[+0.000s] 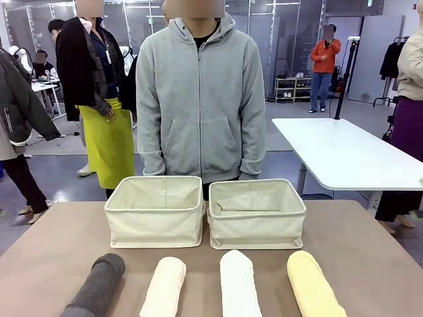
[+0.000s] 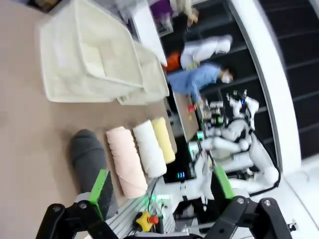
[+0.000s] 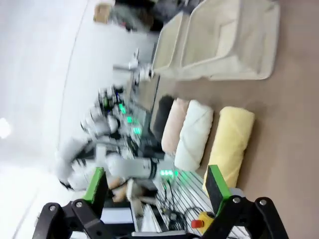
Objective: Divide the towels into two baskets.
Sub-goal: Pick up one hotel-folded towel and place it in the Fabric basket indicated by the person.
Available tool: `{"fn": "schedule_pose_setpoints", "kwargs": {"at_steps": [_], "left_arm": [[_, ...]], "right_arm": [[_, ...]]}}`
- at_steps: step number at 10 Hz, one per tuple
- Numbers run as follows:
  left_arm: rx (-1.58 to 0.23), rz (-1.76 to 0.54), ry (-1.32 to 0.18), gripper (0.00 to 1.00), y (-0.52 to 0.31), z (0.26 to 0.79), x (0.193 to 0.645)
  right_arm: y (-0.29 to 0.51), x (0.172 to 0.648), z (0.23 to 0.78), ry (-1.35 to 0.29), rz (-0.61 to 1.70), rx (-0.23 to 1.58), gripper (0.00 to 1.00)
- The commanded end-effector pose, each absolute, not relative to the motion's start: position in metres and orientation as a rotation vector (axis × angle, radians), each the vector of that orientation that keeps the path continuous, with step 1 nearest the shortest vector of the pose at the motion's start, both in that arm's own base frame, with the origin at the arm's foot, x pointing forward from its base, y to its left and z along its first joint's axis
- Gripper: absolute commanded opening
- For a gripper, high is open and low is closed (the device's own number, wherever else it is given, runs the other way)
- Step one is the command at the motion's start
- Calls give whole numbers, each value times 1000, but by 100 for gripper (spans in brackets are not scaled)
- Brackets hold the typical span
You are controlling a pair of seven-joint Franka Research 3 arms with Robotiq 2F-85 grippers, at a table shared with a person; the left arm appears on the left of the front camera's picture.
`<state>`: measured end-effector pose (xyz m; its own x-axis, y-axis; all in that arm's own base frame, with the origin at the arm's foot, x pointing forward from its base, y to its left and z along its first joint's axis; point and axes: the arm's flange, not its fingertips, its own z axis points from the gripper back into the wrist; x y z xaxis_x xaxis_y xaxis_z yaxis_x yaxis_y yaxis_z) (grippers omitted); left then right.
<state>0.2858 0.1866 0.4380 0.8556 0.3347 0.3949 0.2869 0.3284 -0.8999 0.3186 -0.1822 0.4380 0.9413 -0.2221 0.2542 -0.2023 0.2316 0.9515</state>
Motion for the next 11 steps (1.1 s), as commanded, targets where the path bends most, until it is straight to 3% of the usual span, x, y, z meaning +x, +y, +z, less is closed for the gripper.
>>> {"fn": "schedule_pose_setpoints", "kwargs": {"at_steps": [1,3,11], "left_arm": [[-1210,64,-696,100,213,438,253],[-1167,144,-733,100,236,439,229],[-1191,157,-741,100,242,437,232]], "right_arm": [[-210,303,437,-484,-88,1386,100],[-235,280,438,-536,-167,1365,100],[-242,278,432,-501,-182,1370,100]]}}
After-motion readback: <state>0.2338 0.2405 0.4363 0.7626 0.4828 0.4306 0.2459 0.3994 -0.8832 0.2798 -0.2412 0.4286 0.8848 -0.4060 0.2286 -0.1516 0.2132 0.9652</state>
